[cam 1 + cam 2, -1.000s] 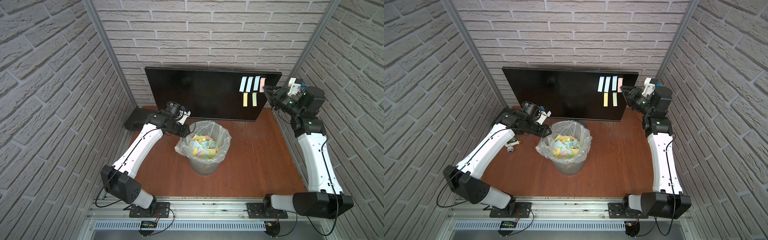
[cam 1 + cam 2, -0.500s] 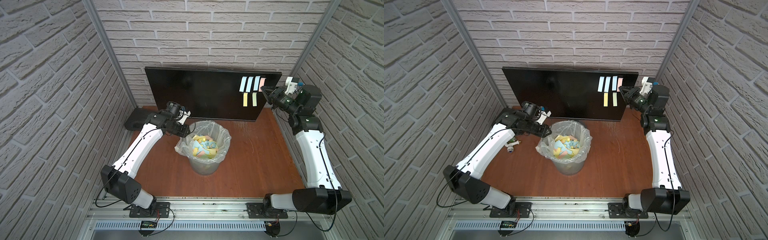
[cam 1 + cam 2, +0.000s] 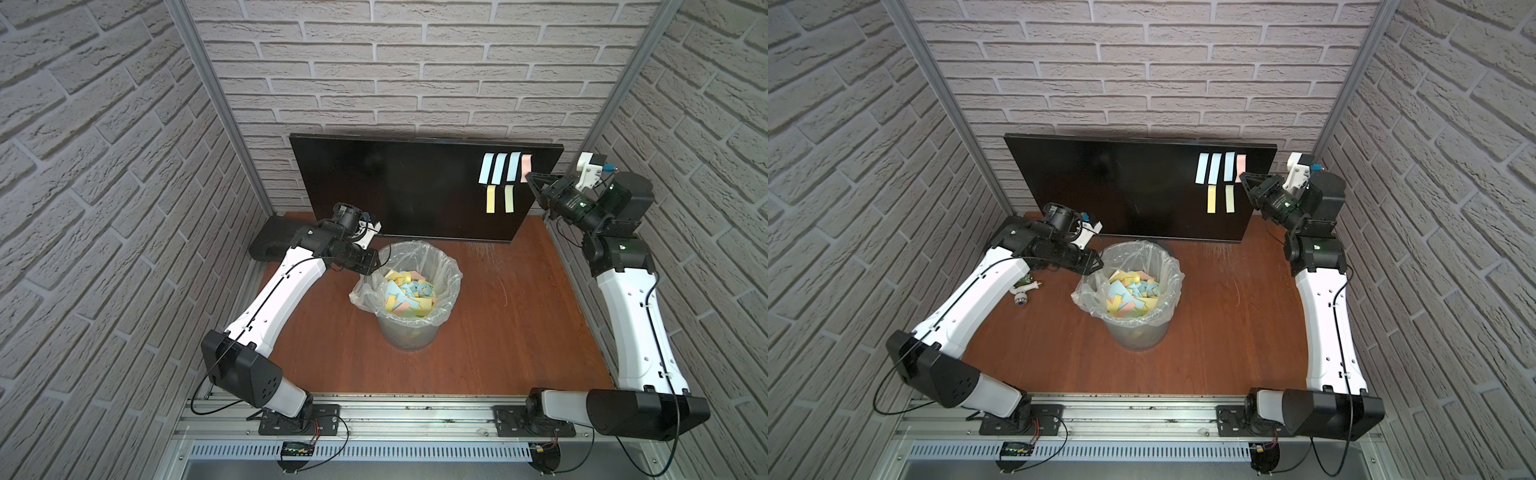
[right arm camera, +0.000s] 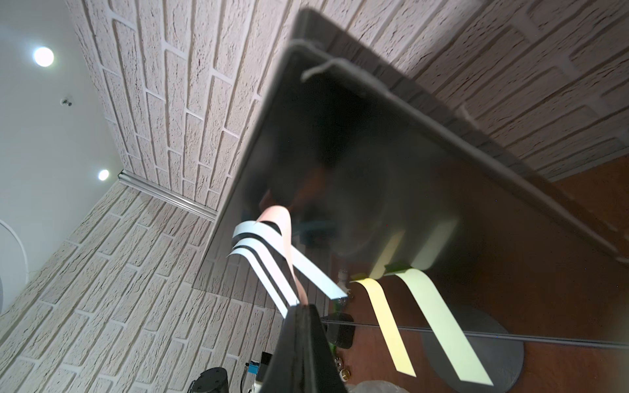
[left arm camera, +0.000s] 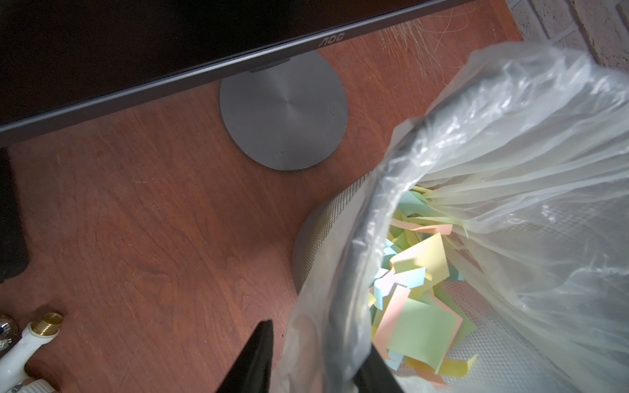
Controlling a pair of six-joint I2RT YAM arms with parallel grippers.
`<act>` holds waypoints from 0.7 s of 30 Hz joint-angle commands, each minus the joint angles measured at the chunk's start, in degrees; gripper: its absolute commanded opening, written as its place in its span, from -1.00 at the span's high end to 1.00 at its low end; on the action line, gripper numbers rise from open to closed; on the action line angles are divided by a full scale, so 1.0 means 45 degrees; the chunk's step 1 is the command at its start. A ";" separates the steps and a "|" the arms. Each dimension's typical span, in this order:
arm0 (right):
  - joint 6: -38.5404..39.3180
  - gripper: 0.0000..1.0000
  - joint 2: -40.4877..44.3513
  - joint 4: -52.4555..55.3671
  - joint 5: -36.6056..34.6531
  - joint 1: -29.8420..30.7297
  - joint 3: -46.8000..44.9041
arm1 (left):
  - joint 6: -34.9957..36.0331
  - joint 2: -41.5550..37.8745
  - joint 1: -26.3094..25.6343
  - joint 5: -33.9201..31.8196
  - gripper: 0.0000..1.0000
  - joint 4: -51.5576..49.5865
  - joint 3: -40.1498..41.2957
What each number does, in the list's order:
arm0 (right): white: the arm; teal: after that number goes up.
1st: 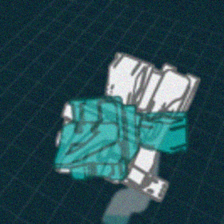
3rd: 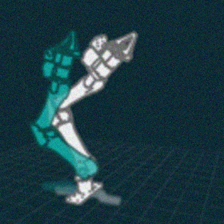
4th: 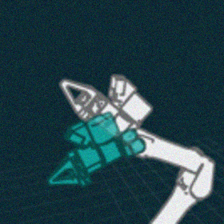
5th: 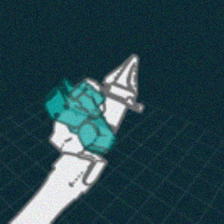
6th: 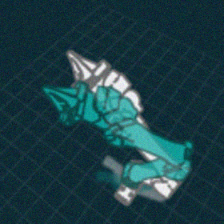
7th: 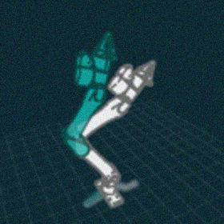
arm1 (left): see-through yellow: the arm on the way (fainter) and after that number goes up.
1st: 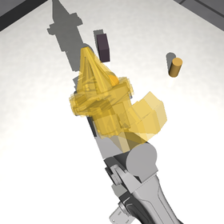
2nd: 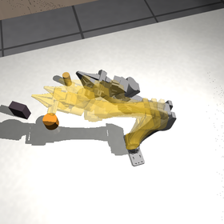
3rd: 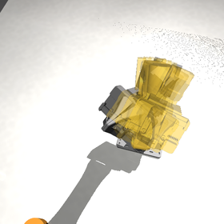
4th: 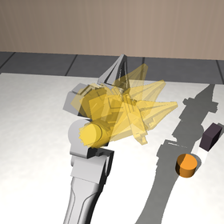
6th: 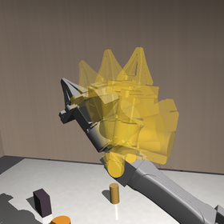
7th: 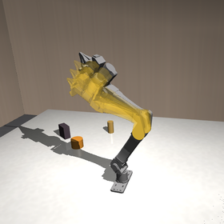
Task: Remove the sticky note from the monitor
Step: Tear off the sticky note from the monitor, then place the sticky note in the trash bin.
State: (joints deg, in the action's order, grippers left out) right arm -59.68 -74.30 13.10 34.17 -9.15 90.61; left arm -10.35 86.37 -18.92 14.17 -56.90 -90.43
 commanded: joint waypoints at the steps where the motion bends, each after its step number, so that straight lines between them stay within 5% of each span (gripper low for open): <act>1: 0.0428 0.94 0.0648 -0.0122 -0.0050 0.0080 -0.0157 | 0.0092 0.0006 0.0141 -0.0044 0.24 -0.0011 -0.0148; 13: 0.0948 0.94 0.2215 0.0649 0.0058 0.0502 -0.0647 | 0.0093 0.0083 0.0142 -0.0026 0.24 0.0009 -0.0214; 21: 0.4245 0.94 0.2726 0.3459 -0.1518 0.4244 -0.1006 | 0.0068 0.0124 0.0141 0.0018 0.24 -0.0029 -0.0250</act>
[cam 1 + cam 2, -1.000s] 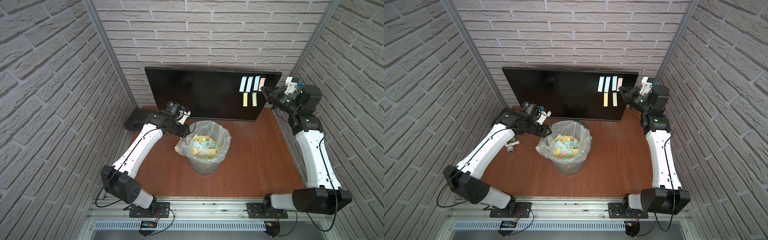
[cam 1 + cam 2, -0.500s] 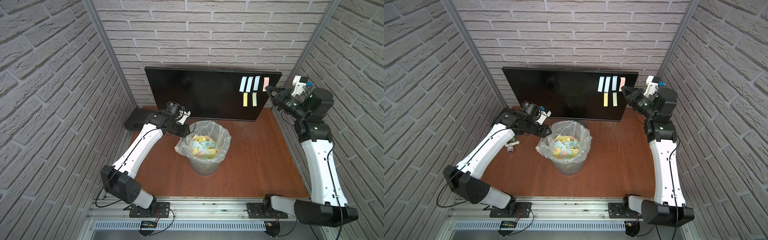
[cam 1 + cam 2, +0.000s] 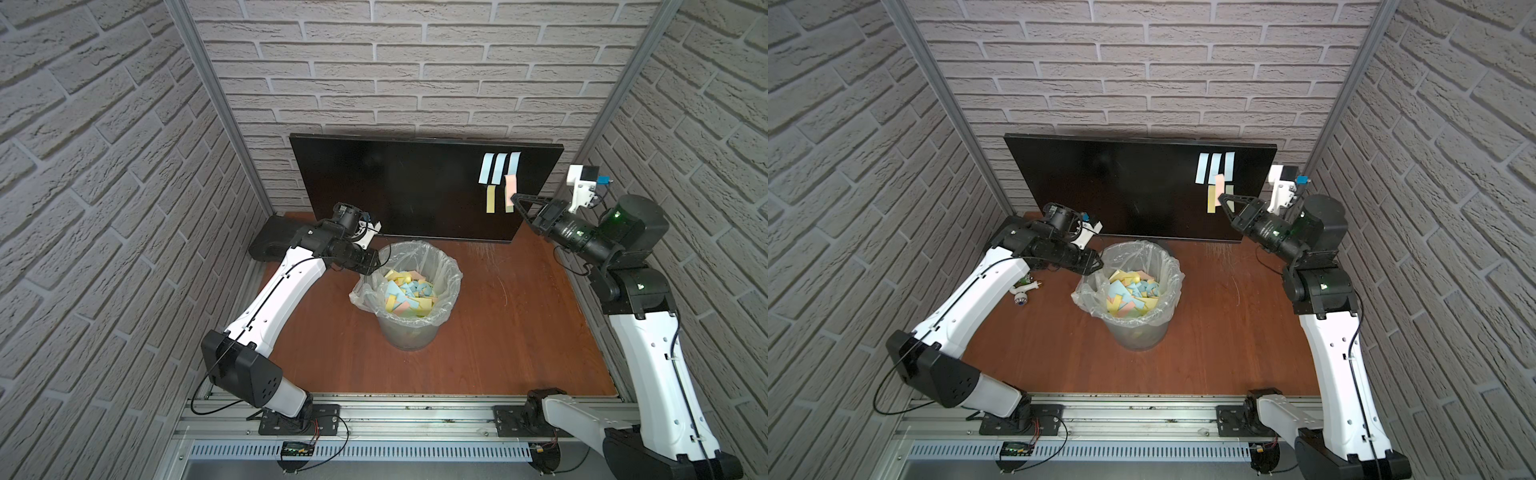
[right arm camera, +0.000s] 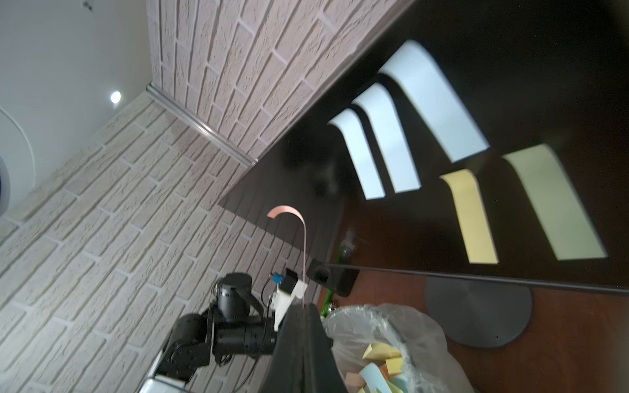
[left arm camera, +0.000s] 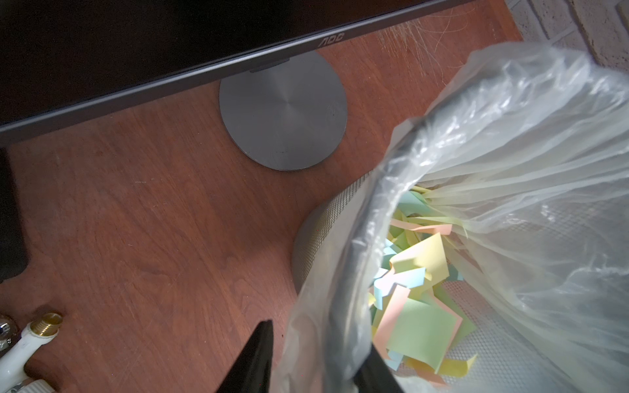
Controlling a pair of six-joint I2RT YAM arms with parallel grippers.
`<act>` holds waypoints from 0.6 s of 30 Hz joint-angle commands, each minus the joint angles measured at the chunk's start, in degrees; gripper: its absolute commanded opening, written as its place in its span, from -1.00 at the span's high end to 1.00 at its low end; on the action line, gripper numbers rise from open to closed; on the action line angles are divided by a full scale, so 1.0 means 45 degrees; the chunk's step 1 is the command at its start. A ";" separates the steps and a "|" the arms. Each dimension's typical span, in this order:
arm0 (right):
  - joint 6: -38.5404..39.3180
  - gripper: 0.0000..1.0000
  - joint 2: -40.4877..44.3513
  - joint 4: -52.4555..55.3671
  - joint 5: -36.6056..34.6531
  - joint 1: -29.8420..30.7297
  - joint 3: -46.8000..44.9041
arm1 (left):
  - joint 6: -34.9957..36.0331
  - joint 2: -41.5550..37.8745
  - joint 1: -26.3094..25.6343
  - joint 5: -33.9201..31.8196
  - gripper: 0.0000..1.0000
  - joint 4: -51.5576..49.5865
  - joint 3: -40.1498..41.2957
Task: Remove the sticky note from the monitor
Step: Place the sticky note in the trash bin.
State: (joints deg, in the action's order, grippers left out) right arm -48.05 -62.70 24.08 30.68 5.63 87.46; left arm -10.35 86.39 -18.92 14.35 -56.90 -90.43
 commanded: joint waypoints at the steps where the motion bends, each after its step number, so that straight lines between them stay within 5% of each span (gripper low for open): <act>1: 0.1927 0.94 0.0171 0.1137 -0.0982 0.1545 -0.0538 | 0.0073 0.0119 0.0151 -0.0024 0.24 -0.0030 -0.0255; 9: 0.4552 0.94 -0.0693 0.3115 -0.3659 0.5881 -0.1354 | 0.0073 0.0180 0.0141 0.0023 0.24 -0.0069 -0.0326; 18: 0.6297 0.94 -0.2936 0.4683 -0.6498 0.8308 -0.0592 | 0.0073 0.0195 0.0141 0.0053 0.24 -0.0089 -0.0334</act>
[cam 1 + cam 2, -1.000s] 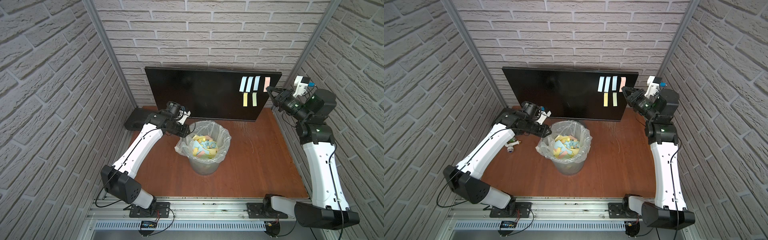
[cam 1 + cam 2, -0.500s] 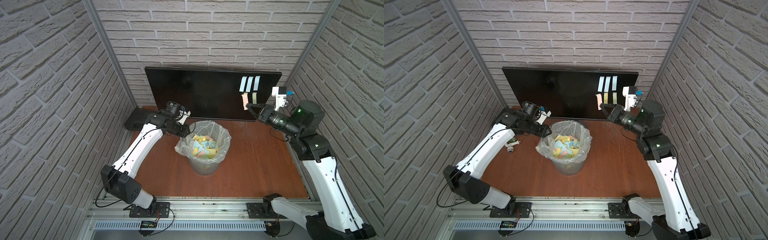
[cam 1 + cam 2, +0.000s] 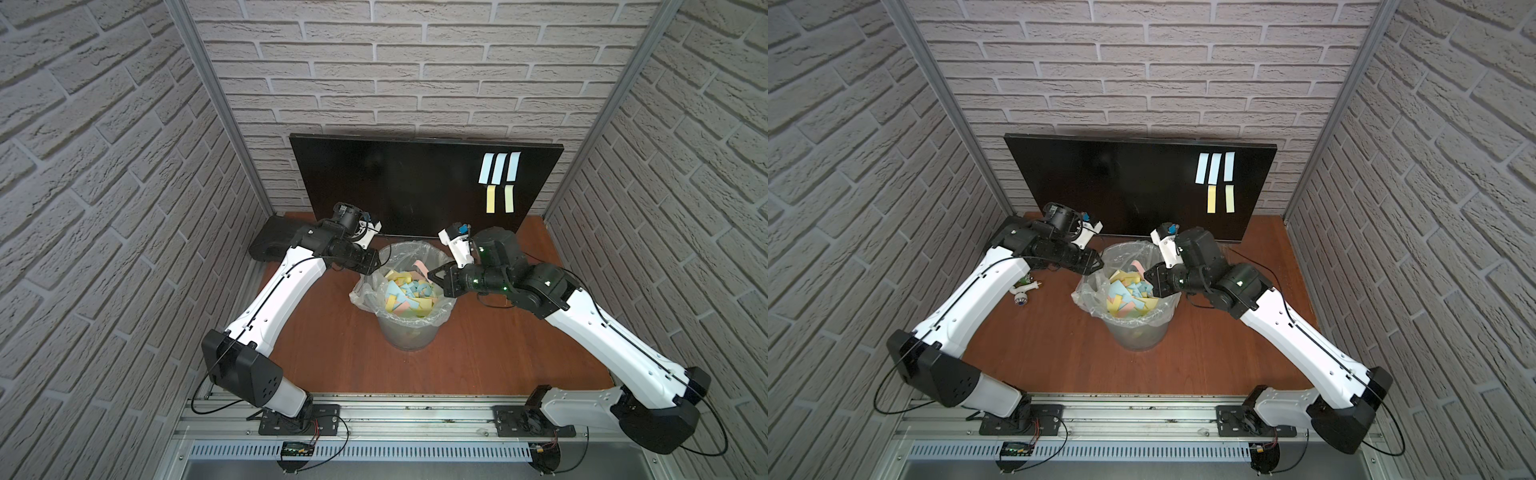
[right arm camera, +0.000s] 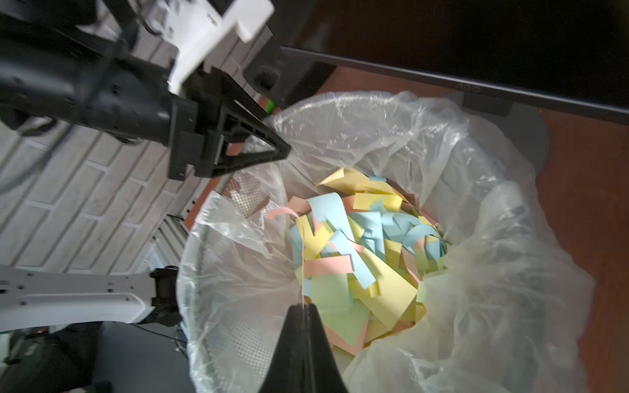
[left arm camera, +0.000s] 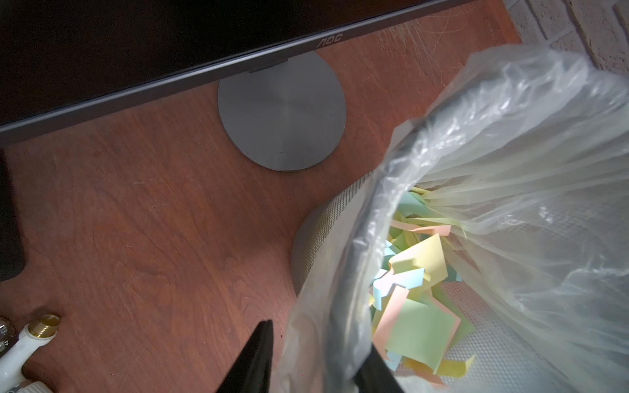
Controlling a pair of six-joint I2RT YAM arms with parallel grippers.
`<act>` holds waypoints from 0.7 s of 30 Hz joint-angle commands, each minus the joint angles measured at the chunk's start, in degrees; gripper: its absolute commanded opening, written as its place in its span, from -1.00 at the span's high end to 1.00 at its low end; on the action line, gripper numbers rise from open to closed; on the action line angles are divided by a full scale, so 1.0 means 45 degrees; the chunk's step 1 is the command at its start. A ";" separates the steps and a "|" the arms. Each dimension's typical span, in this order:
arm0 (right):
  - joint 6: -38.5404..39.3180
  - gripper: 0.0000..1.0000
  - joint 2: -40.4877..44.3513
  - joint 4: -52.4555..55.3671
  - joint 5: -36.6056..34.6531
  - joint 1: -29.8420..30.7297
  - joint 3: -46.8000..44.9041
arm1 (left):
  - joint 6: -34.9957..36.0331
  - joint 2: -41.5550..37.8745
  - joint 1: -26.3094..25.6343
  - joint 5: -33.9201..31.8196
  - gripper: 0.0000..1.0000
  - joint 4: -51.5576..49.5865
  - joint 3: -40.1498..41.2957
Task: Remove the sticky note from the monitor
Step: Place the sticky note in the trash bin.
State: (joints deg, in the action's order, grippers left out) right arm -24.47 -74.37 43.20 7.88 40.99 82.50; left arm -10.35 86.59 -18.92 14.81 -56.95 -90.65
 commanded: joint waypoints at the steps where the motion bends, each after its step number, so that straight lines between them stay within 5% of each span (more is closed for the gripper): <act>1: 0.1206 0.94 -0.0616 0.0627 -0.1583 0.0635 0.0687 | 0.0061 0.0153 0.0141 -0.0049 0.24 -0.0079 -0.0304; 17: 0.2325 0.94 -0.3338 0.1608 -0.4231 0.1710 0.2381 | 0.0073 0.0134 0.0143 -0.0048 0.24 -0.0079 -0.0256; 21: 0.2328 0.76 -0.3491 0.1630 -0.4166 0.1702 0.2321 | 0.0072 0.0133 0.0144 -0.0030 0.24 -0.0079 -0.0260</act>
State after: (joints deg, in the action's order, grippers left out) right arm -14.72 -89.78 50.46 -9.47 48.27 91.81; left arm -10.35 86.63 -18.92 15.03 -56.95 -90.65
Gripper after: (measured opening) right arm 0.101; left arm 0.380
